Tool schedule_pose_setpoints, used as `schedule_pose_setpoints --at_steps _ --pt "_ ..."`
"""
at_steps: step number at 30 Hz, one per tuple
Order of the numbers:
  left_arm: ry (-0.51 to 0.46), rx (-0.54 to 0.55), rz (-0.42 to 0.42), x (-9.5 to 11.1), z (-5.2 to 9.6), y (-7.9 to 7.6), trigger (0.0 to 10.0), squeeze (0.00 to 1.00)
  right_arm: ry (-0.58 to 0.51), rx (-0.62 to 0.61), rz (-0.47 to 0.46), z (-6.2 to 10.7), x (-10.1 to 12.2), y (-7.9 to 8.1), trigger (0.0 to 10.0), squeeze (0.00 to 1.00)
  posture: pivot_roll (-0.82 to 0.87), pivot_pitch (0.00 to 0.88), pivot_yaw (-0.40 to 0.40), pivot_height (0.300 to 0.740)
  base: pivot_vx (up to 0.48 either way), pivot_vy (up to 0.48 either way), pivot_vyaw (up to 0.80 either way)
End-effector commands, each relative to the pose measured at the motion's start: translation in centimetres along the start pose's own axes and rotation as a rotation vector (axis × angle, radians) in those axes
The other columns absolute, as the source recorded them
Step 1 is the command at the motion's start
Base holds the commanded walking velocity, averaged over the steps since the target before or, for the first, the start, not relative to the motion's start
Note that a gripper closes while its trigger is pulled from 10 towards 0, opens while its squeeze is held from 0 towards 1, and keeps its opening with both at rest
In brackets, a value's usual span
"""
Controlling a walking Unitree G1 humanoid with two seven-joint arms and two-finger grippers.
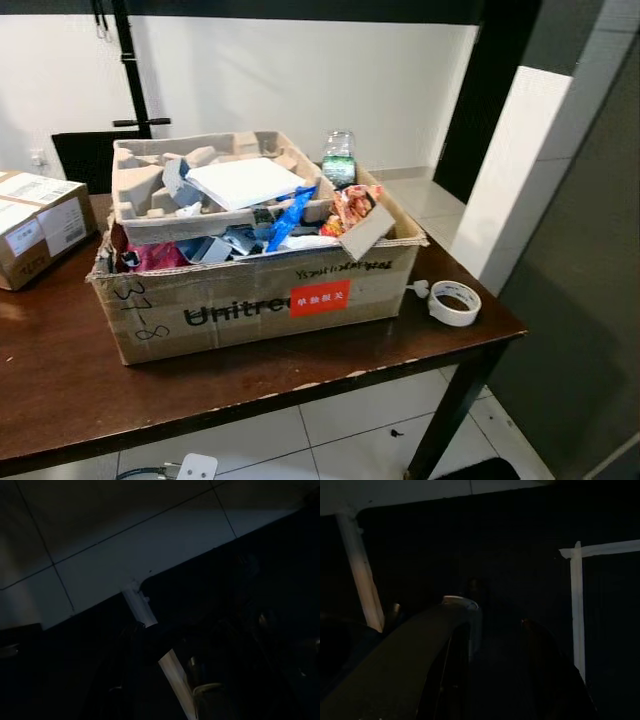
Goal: Picking trash to rubbish bin
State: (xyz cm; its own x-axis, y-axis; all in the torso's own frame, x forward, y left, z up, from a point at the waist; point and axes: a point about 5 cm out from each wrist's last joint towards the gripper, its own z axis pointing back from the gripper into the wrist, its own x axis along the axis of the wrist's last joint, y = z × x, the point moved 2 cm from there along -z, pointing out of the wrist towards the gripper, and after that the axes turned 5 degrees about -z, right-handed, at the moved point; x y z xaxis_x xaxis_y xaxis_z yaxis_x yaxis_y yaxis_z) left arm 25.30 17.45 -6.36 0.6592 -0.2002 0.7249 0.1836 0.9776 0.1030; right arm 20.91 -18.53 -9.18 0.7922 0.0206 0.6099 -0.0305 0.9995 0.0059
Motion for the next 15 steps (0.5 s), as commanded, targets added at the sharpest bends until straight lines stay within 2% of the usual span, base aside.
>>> schedule_pose_setpoints --at_steps 1,15 --pt "0.033 0.002 -0.004 -1.2 0.29 0.09 10.0 0.0 0.024 -0.006 -0.001 0.16 -0.86 -0.22 10.0 0.0 -0.1 0.104 -0.005 0.74 0.0 0.0 0.0" --pt "0.028 0.026 0.002 -1.08 0.27 0.37 10.0 0.0 0.021 -0.006 -0.003 0.15 -0.74 -0.32 10.0 0.0 -0.1 0.103 -0.004 0.74 0.0 0.0 0.0"
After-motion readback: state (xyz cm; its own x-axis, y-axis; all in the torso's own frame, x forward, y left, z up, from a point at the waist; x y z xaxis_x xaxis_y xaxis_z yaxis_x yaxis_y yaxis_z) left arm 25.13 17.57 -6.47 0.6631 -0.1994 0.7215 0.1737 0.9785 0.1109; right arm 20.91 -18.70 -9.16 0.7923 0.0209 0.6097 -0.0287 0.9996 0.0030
